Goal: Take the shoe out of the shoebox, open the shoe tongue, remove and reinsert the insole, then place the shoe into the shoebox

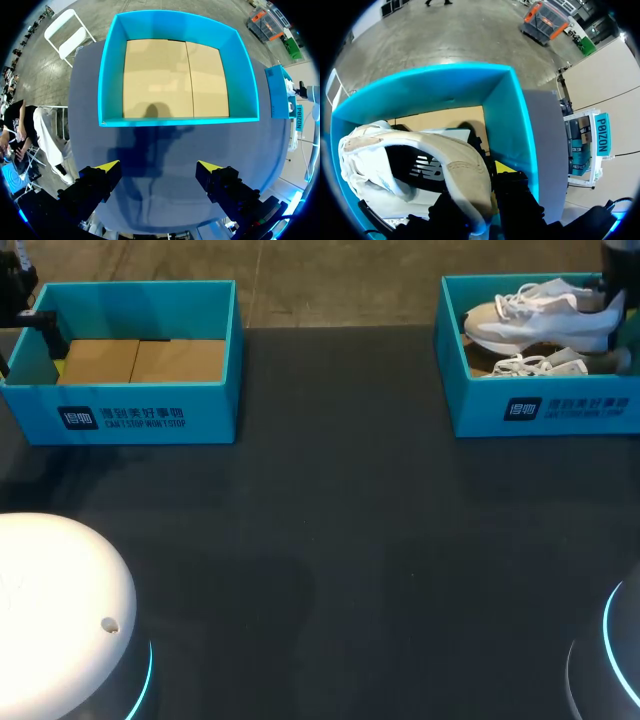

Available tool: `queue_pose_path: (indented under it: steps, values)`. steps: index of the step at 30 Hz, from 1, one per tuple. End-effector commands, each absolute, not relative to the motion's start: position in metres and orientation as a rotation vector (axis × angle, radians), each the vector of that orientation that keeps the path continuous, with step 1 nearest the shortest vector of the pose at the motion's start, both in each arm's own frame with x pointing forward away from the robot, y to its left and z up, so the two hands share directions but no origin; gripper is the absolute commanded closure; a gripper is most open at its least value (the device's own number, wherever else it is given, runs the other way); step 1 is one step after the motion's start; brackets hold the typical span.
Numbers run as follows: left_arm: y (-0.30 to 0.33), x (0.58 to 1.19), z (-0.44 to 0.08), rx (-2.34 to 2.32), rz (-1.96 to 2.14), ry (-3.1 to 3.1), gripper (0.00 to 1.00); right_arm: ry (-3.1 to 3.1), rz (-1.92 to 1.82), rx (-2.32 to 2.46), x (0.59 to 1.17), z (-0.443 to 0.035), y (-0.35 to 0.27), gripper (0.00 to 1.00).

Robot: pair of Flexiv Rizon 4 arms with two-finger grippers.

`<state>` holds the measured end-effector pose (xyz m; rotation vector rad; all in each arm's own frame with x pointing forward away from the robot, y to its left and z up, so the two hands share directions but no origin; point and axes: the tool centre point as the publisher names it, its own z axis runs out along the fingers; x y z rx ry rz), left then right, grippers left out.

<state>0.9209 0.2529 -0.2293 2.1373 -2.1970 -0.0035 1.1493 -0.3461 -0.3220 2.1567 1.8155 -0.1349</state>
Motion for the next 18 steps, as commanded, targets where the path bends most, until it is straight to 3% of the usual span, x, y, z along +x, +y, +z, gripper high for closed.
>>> queue_pose_path:
  steps: [1,18]
  values:
    - [0.253,0.92,-0.229,2.139,-0.005,-2.198,0.0,1.817,-0.131,2.163,1.15,-0.323,-0.348,1.0]
    - [0.253,0.92,-0.229,2.139,-0.005,-2.198,0.0,1.853,-0.137,2.157,1.151,-0.34,-0.339,1.0]
